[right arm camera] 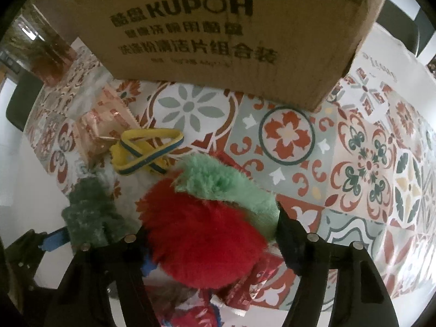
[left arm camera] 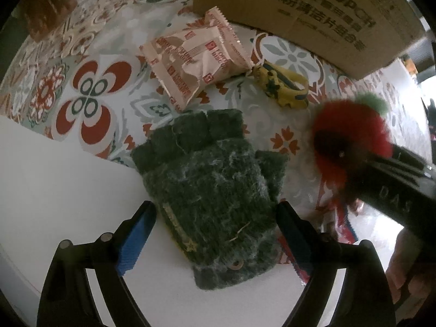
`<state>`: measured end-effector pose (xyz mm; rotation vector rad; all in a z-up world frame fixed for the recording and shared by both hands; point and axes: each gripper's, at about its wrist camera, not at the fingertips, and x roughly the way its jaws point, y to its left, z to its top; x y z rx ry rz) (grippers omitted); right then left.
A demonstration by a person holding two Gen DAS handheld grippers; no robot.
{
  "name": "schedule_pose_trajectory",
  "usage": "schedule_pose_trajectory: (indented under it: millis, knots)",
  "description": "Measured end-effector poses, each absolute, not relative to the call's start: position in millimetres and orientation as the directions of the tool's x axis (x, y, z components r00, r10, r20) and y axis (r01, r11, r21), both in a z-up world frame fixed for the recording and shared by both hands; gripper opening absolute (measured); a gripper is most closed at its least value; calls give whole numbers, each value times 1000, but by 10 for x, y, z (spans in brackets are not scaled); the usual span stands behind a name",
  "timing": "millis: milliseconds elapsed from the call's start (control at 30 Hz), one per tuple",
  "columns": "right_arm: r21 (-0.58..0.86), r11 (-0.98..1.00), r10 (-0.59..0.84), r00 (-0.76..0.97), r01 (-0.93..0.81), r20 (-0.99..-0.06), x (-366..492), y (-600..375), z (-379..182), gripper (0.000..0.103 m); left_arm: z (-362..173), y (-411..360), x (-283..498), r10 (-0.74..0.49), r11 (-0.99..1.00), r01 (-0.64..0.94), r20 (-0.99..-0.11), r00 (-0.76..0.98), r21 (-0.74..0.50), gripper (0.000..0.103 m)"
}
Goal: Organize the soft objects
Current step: 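Grasp the green knitted glove with the left tool while the right tool grasps the red strawberry plush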
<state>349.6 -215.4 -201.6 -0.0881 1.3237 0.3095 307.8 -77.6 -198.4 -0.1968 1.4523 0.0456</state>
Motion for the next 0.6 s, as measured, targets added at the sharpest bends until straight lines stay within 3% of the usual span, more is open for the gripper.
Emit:
schedule_pose_trajectory:
  millis: [233,600]
  knots:
    - [117,961,178,239,-249,-955,3380,-2196,-1983,51,-1967,-777,3007,-85,986,-124,-981,175,-108,75]
    - [117,965,189,310,-236,-932,3040,-2069,-1765,47,-1897,-437,2855,-172,969,-136,-956,237,-208,51]
